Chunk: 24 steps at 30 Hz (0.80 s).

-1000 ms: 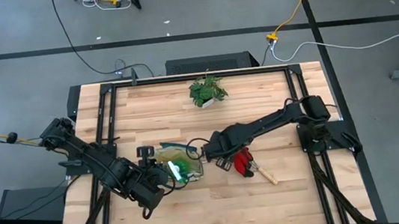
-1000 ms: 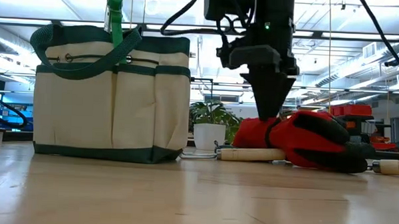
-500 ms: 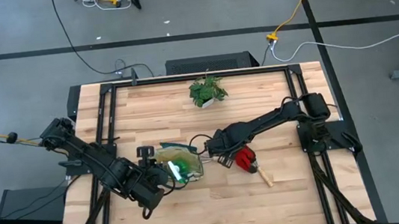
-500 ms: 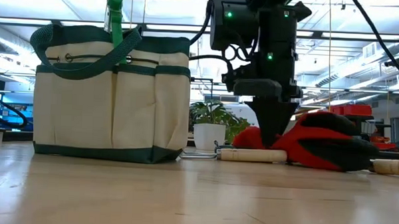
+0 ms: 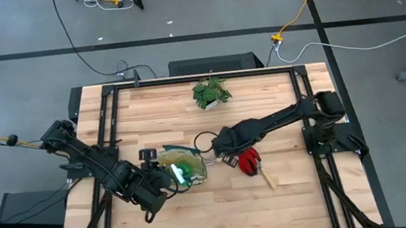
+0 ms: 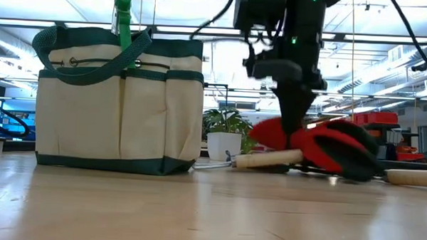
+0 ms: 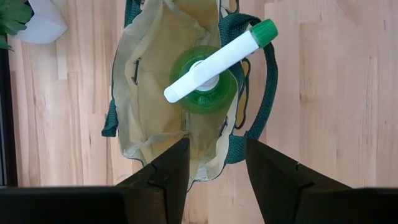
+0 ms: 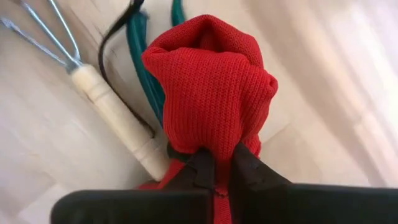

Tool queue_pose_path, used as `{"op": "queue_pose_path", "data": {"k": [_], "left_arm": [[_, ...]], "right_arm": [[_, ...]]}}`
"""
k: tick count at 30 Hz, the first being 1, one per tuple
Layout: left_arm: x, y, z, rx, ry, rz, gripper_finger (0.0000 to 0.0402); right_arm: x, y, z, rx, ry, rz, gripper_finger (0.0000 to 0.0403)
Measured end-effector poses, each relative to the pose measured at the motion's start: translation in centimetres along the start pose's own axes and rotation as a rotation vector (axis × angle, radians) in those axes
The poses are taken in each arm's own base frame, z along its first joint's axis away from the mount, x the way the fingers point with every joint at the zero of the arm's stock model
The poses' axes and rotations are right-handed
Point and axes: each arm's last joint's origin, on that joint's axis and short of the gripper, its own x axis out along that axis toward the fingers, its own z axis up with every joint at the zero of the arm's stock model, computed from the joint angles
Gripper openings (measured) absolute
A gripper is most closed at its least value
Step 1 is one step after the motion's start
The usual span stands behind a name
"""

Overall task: Pick & Place Garden tools in Gardening bag
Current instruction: Put the red gloves into the green gardening bag

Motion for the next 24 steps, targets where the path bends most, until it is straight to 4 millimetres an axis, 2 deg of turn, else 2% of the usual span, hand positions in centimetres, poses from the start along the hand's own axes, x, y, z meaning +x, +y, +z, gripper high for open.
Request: {"op": "queue_pose_path", "data": {"k": [8,16,19,24], "left_arm": [[0.0,0.0,0.0,0.000,0.000,0.000,0.0163],[0.0,0.0,0.0,0.000,0.000,0.000,0.0163],[0.0,0.0,0.0,0.000,-0.001,0.000,0.0163],[0.0,0.0,0.0,0.000,-0.001,0.000,0.0163]], "right_arm": [[-5.2,-1.7,-0.1,0.053,-0.187,0.066,0.0004],[-9.9,-2.8,-1.0,0.066,-0.379,0.151,0.0002],[-11.2,-2.8,-1.2,0.065,-0.464,0.168,0.0002],[-12.5,-1.6,-0.5,0.016,-0.627,0.266,0.0001]]}}
